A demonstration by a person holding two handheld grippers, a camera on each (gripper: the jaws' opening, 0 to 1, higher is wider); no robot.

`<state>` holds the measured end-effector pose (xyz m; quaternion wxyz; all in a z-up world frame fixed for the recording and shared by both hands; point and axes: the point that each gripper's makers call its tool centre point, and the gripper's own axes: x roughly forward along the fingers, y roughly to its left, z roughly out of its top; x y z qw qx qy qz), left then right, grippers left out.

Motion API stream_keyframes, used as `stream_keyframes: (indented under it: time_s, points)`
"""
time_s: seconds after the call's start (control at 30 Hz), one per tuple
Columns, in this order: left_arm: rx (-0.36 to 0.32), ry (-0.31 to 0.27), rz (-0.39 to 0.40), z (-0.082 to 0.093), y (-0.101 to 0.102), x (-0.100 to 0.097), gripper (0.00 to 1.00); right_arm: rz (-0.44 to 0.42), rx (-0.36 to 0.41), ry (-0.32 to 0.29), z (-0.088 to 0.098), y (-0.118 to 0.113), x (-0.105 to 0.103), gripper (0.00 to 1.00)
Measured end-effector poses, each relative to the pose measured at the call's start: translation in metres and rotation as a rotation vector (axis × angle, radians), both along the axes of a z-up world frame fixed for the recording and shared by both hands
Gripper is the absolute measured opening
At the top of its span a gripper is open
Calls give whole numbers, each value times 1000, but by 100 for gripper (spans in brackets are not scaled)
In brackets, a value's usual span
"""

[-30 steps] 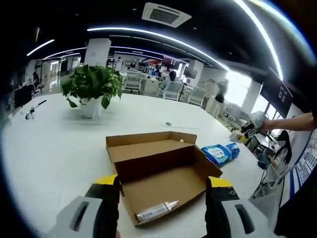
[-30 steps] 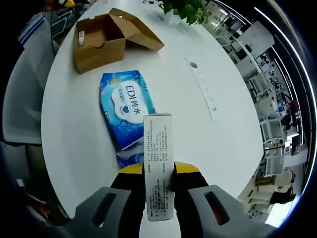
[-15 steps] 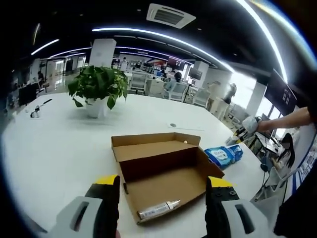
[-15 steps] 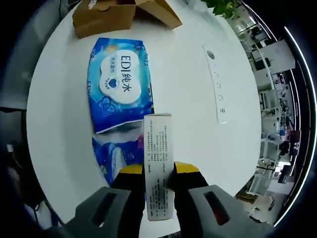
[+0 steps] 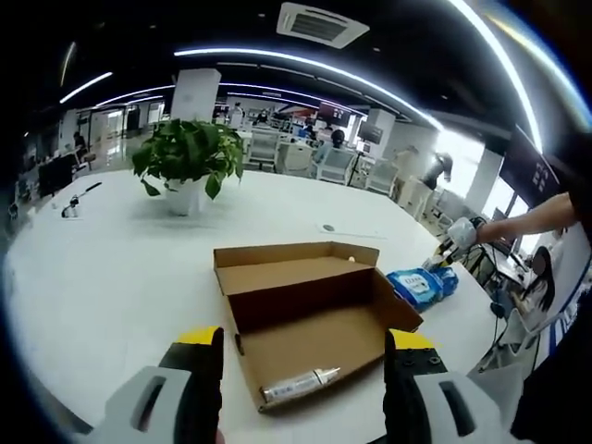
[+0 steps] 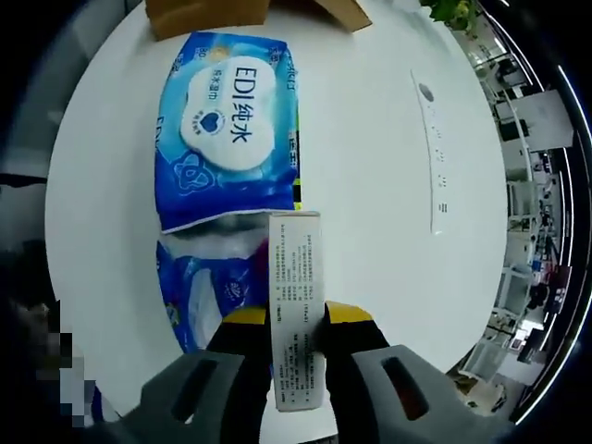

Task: Operate the shoe box by opening the lid, removing the specified soft item, and placing it in the target area until the item is outside and the box remains undamaged.

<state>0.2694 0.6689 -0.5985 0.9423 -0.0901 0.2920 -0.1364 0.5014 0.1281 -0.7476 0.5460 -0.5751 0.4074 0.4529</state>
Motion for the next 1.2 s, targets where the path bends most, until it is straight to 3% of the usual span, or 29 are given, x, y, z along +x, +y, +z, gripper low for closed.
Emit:
stream_keyframes:
  time_s: [0.77, 1.2]
  points:
    - [3, 26, 12, -4, -3, -5, 72, -7, -33, 41, -21, -12, 1, 18]
    - [-3, 26, 24, -3, -3, -13, 72, -24, -17, 34, -15, -9, 0, 18]
